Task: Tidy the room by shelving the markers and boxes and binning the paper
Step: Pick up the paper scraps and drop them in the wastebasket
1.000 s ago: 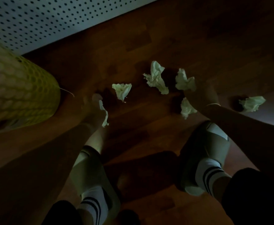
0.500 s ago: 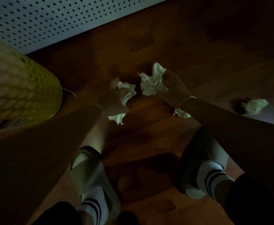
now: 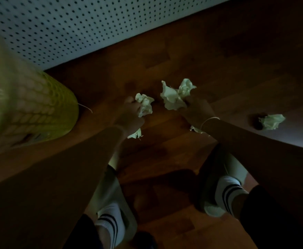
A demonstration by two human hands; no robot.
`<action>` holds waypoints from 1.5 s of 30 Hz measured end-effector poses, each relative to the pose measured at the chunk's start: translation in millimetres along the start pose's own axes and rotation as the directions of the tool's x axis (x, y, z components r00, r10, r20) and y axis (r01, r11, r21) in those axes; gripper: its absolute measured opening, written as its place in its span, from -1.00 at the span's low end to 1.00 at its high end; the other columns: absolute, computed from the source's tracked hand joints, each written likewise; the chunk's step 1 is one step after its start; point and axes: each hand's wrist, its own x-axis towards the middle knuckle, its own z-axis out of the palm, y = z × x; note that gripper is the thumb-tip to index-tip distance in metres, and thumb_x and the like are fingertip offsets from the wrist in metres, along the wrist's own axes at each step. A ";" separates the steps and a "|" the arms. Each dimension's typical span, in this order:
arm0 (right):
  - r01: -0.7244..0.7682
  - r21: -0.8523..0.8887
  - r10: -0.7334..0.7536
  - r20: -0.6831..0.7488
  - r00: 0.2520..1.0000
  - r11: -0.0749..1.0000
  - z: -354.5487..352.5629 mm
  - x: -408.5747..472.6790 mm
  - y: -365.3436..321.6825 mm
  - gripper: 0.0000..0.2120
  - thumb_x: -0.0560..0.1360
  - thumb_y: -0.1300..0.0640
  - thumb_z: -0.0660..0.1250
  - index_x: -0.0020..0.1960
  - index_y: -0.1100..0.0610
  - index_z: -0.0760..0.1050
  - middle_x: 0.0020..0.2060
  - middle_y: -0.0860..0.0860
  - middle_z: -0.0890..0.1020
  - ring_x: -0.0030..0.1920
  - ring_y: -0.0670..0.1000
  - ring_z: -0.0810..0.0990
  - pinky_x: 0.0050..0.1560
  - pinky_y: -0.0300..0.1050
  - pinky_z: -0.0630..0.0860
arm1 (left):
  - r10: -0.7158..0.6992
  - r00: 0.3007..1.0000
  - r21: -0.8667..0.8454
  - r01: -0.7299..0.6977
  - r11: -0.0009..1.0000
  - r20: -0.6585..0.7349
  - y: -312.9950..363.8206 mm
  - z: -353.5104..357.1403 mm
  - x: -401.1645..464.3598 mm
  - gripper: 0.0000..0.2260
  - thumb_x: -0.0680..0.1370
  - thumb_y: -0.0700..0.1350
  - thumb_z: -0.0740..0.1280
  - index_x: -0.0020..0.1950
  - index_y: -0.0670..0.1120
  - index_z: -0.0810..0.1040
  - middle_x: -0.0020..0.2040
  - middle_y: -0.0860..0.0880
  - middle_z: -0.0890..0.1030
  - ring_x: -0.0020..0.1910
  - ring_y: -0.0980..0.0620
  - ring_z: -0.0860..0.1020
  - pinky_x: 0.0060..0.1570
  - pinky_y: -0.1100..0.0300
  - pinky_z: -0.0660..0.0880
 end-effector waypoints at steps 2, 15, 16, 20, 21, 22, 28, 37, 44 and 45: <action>0.013 0.047 -0.013 -0.013 1.000 0.999 -21.5 -20.7 -21.3 -0.73 0.53 0.11 0.26 0.15 0.24 0.52 -0.05 0.10 0.55 -0.11 0.02 0.50 -0.24 -0.26 0.32 | -0.009 1.000 -0.020 0.009 1.000 -0.019 7.2 -30.9 -24.3 -0.67 0.51 -0.13 0.35 0.24 -0.19 0.51 0.29 -0.19 0.43 0.19 -0.16 0.49 0.20 -0.04 0.49; 0.444 0.234 -0.368 -0.305 0.878 0.865 -133.5 -158.6 -274.0 -0.79 0.51 0.08 0.29 0.04 0.20 0.54 -0.06 0.14 0.58 -0.09 0.03 0.51 -0.13 -0.19 0.34 | 0.039 0.881 -0.095 -0.094 0.991 -0.471 36.1 -270.8 -219.6 -0.63 0.50 -0.19 0.37 0.29 -0.24 0.47 0.09 -0.06 0.25 -0.02 0.02 0.35 -0.01 0.20 0.34; 0.472 0.231 -0.398 -0.305 0.865 0.851 -132.0 -165.5 -291.3 -0.78 0.51 0.07 0.29 0.04 0.20 0.53 -0.05 0.15 0.58 -0.08 0.04 0.51 -0.12 -0.18 0.35 | 0.015 0.866 -0.096 -0.073 0.993 -0.500 24.9 -283.1 -234.6 -0.62 0.50 -0.20 0.36 0.30 -0.26 0.47 0.10 -0.06 0.25 -0.02 0.01 0.35 0.02 0.18 0.36; 0.544 0.173 -0.489 -0.279 0.827 0.821 -119.0 -184.2 -350.6 -0.77 0.50 0.05 0.28 0.05 0.18 0.52 -0.09 0.11 0.55 -0.10 0.06 0.50 -0.18 -0.19 0.28 | -0.137 0.816 -0.136 0.072 0.988 -0.562 -32.7 -308.1 -277.4 -0.65 0.50 -0.18 0.35 0.25 -0.26 0.49 0.11 -0.06 0.25 -0.02 0.04 0.31 0.03 0.18 0.35; 0.550 0.161 -0.499 -0.269 0.824 0.820 -113.7 -187.1 -364.0 -0.78 0.50 0.05 0.28 0.05 0.17 0.52 -0.10 0.10 0.53 -0.11 0.06 0.49 -0.18 -0.19 0.27 | -0.179 0.799 -0.174 0.094 0.980 -0.574 -45.9 -310.8 -284.0 -0.67 0.49 -0.18 0.36 0.22 -0.26 0.51 0.11 -0.05 0.25 -0.02 0.04 0.30 0.00 0.18 0.37; 0.546 0.162 -0.498 -0.261 0.827 0.822 -110.0 -188.3 -373.5 -0.78 0.50 0.05 0.28 0.05 0.17 0.52 -0.10 0.09 0.54 -0.11 0.06 0.50 -0.19 -0.19 0.28 | -0.226 0.784 -0.230 0.109 0.967 -0.578 -53.5 -312.4 -287.1 -0.69 0.49 -0.18 0.36 0.20 -0.26 0.51 0.12 -0.07 0.27 -0.01 0.03 0.33 0.00 0.17 0.42; 0.472 0.126 -0.467 -0.071 0.882 0.873 -82.4 -191.5 -413.7 -0.52 0.46 -0.01 0.33 0.36 -0.03 0.35 0.24 0.05 0.53 0.15 0.09 0.53 -0.02 -0.16 0.40 | -0.451 0.791 -0.670 0.071 0.739 -0.414 -86.1 -312.7 -298.3 -0.35 0.47 0.03 0.44 0.50 -0.08 0.29 0.51 -0.16 0.23 0.39 -0.19 0.39 0.20 -0.12 0.52; 0.303 0.095 -0.292 -0.115 0.950 0.948 -119.4 -203.5 -319.7 -0.53 0.53 0.09 0.27 0.42 0.04 0.31 0.27 0.08 0.50 0.13 0.11 0.57 -0.03 -0.18 0.44 | -0.385 0.833 -0.614 0.071 0.786 -0.396 -52.6 -295.5 -298.4 -0.50 0.58 0.06 0.27 0.50 0.00 0.29 0.43 -0.12 0.41 0.28 -0.19 0.49 0.26 -0.04 0.46; 0.068 0.061 -0.056 -0.175 0.983 0.996 -200.2 -227.2 -194.5 -0.54 0.54 0.12 0.26 0.42 0.14 0.30 0.29 0.14 0.49 0.27 0.11 0.47 0.21 -0.08 0.38 | -0.098 0.927 -0.448 -0.081 0.890 -0.361 72.5 -284.4 -272.0 -0.52 0.60 0.03 0.26 0.50 -0.06 0.31 0.54 -0.06 0.25 0.49 -0.05 0.27 0.38 0.19 0.25; 0.034 0.082 -0.018 -0.190 0.982 0.996 -208.6 -229.8 -176.9 -0.54 0.53 0.13 0.26 0.42 0.14 0.30 0.29 0.14 0.49 0.27 0.11 0.47 0.23 -0.08 0.37 | -0.056 0.937 -0.413 -0.097 0.906 -0.345 90.8 -277.7 -269.7 -0.52 0.60 0.03 0.27 0.49 -0.06 0.32 0.54 -0.05 0.26 0.50 -0.04 0.26 0.38 0.21 0.21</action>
